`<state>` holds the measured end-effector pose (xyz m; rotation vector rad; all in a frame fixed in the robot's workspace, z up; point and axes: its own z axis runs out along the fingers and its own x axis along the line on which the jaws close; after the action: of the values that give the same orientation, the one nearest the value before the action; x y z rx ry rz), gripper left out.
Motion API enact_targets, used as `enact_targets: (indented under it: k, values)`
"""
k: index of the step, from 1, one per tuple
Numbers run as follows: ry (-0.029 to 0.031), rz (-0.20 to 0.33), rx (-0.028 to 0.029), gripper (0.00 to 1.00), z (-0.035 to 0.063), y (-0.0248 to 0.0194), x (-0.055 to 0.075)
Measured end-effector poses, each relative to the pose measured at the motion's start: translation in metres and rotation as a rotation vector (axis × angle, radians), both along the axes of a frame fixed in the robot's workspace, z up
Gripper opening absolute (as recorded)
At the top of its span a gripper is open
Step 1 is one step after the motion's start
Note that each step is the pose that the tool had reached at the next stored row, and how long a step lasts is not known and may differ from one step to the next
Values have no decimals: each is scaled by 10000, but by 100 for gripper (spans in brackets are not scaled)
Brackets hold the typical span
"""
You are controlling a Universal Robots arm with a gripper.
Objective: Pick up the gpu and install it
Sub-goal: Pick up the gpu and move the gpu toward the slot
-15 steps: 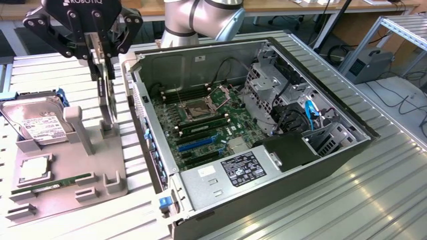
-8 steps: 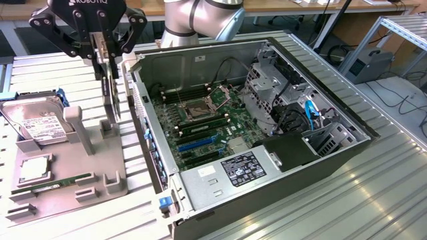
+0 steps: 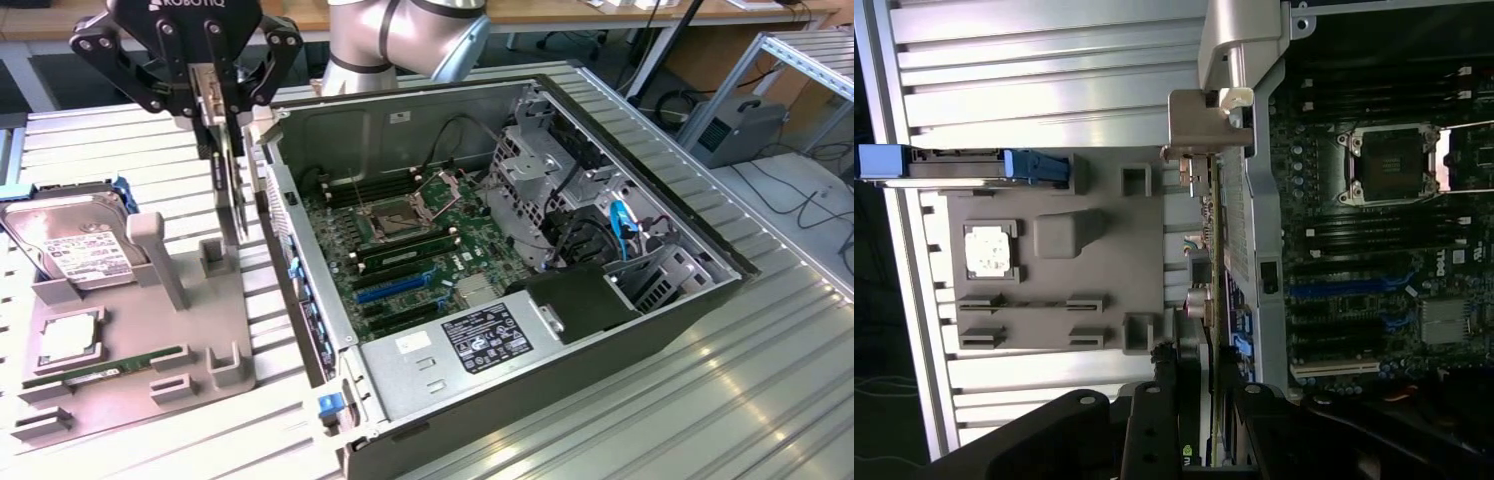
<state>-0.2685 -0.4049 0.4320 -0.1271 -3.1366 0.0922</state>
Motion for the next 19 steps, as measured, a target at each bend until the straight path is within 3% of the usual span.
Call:
enact_targets:
  k: [19]
  values:
    - [93, 1, 0, 27, -1, 0, 135]
